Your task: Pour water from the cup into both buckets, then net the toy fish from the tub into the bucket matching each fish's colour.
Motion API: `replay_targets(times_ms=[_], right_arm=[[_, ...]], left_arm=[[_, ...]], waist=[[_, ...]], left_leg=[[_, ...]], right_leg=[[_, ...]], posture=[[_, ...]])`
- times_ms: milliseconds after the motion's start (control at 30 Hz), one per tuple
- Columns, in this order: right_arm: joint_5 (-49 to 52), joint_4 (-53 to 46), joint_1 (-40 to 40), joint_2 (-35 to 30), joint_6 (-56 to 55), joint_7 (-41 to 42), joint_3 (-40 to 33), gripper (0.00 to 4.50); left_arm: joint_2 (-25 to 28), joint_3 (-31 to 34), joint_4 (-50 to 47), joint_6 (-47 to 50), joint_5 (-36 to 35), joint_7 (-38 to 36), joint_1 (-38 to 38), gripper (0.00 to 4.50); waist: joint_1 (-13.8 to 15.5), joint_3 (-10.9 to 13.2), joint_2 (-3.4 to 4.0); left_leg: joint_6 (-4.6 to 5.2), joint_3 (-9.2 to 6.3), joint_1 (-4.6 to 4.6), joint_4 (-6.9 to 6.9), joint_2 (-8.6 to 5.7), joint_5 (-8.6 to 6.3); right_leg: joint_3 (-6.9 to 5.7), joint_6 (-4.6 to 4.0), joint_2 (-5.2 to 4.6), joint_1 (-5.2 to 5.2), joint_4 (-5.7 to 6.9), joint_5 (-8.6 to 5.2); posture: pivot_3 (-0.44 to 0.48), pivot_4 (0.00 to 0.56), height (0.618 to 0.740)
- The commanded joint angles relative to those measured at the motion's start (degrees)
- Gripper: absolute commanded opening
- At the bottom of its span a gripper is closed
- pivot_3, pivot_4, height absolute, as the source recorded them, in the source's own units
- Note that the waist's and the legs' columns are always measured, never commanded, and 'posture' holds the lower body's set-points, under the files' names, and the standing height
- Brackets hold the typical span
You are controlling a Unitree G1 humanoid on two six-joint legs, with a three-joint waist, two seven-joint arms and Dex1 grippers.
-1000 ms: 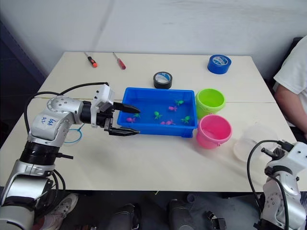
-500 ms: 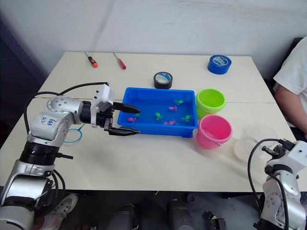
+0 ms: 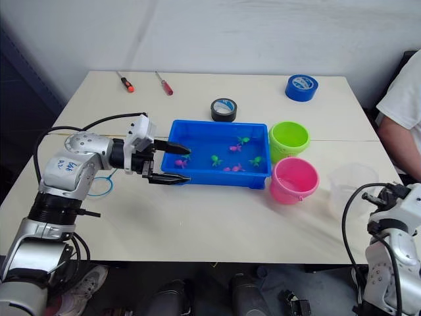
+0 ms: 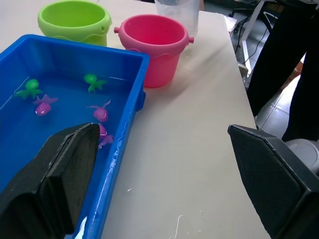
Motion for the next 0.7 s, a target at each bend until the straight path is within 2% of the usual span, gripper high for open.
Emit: replay_targets(times_ms=[33, 367, 700], right_arm=[[0.5, -4.3, -0.4, -3.4, -0.1, 1.3, -1.2, 0.02], [-0.9, -5.7, -3.9, -12.6, 2.7, 5.6, 1.7, 0.02], [-8.3, -6.3, -5.8, -21.4, 1.5, 10.8, 9.9, 0.02]], left_arm=[[-0.5, 0.7, 0.7, -1.5, 0.1, -0.5, -2.0, 4.5], [-0.2, 1.7, 2.6, -1.4, -0.4, -1.4, -3.3, 4.5], [0.5, 2.8, 1.3, 0.4, -1.5, -1.6, -2.2, 4.5]], waist=[[0.0, 0.0, 0.0], [-0.1, 0.0, 0.02], [0.1, 0.0, 0.02]], left_leg=[[0.0, 0.01, 0.0, 0.0, 0.0, 0.0], [0.0, 0.06, 0.01, 0.04, 0.01, 0.01], [0.0, 0.04, -0.04, 0.07, 0.02, 0.01]], right_leg=[[0.01, 0.0, 0.0, 0.0, 0.0, 0.0], [0.08, 0.01, 0.06, -0.02, 0.05, 0.01], [0.07, 0.01, 0.08, -0.03, 0.03, 0.0]], posture=[[0.0, 0.15, 0.734], [0.0, 0.15, 0.734], [0.0, 0.15, 0.734]])
